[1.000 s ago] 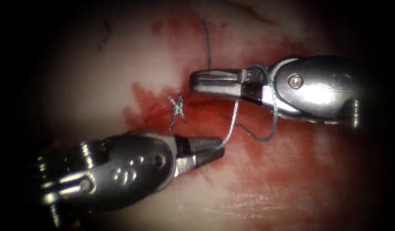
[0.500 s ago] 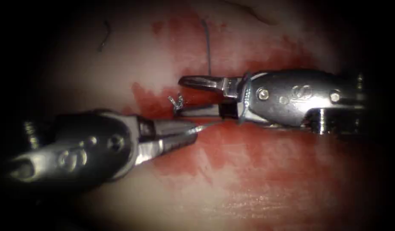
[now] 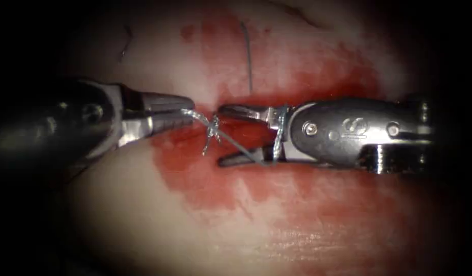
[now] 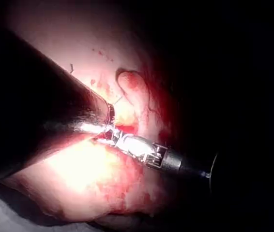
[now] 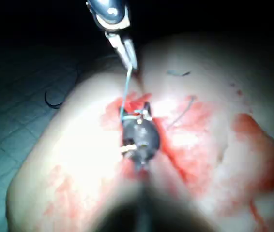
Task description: Wound Closure
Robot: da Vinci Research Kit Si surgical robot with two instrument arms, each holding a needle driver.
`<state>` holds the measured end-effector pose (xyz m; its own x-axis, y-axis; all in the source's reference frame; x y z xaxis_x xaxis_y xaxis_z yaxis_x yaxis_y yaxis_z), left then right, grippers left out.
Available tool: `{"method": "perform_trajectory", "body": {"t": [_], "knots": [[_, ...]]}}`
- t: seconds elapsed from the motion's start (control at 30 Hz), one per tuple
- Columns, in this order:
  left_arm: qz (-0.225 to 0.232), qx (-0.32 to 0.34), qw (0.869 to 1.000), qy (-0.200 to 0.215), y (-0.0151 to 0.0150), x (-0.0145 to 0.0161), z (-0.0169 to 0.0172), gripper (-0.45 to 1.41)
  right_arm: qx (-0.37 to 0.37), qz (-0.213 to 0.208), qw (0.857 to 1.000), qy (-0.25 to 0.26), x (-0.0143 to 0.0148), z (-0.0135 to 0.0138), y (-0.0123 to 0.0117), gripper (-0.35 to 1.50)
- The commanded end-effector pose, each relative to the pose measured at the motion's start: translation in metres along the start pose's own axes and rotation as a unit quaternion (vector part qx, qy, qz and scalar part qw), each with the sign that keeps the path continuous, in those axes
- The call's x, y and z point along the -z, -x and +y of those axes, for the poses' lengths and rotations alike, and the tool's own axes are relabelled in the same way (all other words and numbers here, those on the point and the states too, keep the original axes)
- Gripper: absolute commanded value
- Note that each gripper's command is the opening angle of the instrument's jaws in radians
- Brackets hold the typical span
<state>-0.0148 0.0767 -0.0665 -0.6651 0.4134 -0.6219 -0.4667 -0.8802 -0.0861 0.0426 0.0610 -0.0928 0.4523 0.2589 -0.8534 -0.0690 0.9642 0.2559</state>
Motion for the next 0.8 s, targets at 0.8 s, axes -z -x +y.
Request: {"method": "perform_trajectory", "body": {"t": [0.8], "knots": [[0.032, -0.007, 0.999, 0.034, -0.0006, -0.0088, -0.0011, -0.35, 0.017, 0.045, 0.997, -0.055, -0.0027, -0.0023, -0.0007, 0.42]]}}
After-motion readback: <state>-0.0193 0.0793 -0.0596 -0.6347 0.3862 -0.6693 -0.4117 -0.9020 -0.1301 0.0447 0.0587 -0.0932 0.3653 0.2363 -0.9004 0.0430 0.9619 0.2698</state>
